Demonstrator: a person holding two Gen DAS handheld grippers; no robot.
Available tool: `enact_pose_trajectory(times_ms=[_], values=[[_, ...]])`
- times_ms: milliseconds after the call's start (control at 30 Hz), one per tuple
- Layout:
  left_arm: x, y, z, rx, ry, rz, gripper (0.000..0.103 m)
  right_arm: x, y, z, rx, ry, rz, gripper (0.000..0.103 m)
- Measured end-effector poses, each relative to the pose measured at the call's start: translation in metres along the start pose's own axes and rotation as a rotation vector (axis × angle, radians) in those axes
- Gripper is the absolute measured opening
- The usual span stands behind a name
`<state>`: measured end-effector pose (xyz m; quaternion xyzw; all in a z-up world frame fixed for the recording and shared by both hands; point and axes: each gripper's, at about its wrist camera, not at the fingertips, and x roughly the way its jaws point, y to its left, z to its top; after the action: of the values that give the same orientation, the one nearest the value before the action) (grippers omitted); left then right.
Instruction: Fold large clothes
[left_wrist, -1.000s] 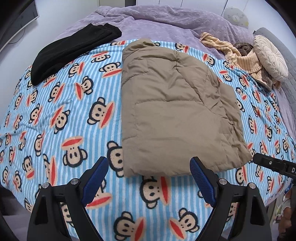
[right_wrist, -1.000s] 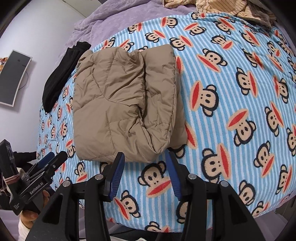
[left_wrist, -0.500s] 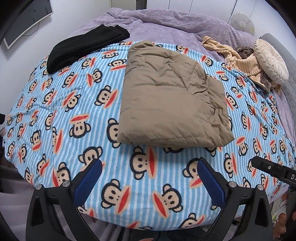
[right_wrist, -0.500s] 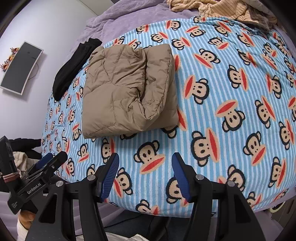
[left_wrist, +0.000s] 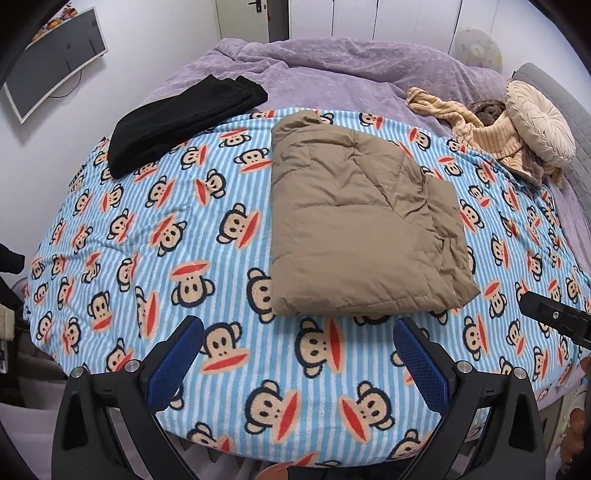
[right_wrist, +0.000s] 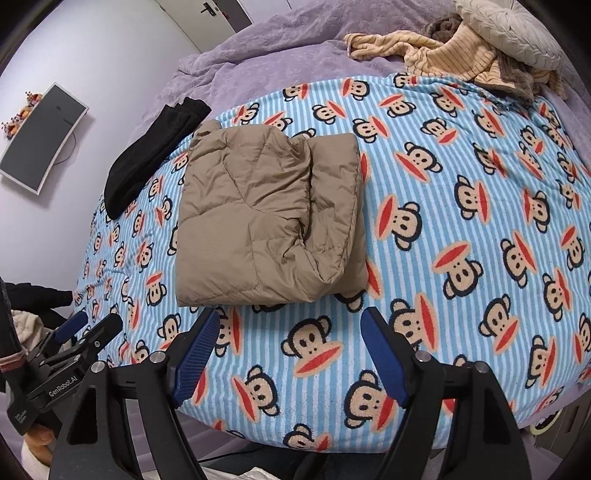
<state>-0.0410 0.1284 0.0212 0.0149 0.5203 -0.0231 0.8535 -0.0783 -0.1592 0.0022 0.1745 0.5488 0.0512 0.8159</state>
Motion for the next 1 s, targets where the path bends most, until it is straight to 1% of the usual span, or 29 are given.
enact_pose_trajectory(times_ms=[100, 233, 400, 433, 467, 533, 667, 1000], values=[[-0.002, 0.009, 0.010, -0.014, -0.008, -0.018, 0.103, -0.004, 0.010, 0.006, -0.011, -0.027, -0.037, 0.082], [-0.005, 0.014, 0.020, -0.006, -0.019, 0.006, 0.103, -0.013, 0.019, 0.013, -0.025, -0.080, -0.083, 0.086], [-0.010, 0.015, 0.029, -0.004, -0.032, 0.013, 0.103, -0.028, 0.031, 0.021, -0.052, -0.161, -0.137, 0.086], [-0.011, 0.015, 0.031, -0.005, -0.037, 0.015, 0.103, -0.030, 0.034, 0.022, -0.056, -0.171, -0.145, 0.089], [-0.012, 0.014, 0.032, -0.005, -0.041, 0.017, 0.103, -0.032, 0.035, 0.024, -0.058, -0.177, -0.150, 0.103], [-0.014, 0.014, 0.035, -0.002, -0.050, 0.023, 0.103, -0.034, 0.037, 0.025, -0.058, -0.194, -0.146, 0.103], [-0.017, 0.014, 0.037, -0.001, -0.064, 0.035, 0.103, -0.036, 0.041, 0.027, -0.058, -0.192, -0.144, 0.103], [-0.023, 0.016, 0.042, -0.016, -0.079, 0.033, 0.103, -0.036, 0.044, 0.030, -0.067, -0.173, -0.170, 0.103]])
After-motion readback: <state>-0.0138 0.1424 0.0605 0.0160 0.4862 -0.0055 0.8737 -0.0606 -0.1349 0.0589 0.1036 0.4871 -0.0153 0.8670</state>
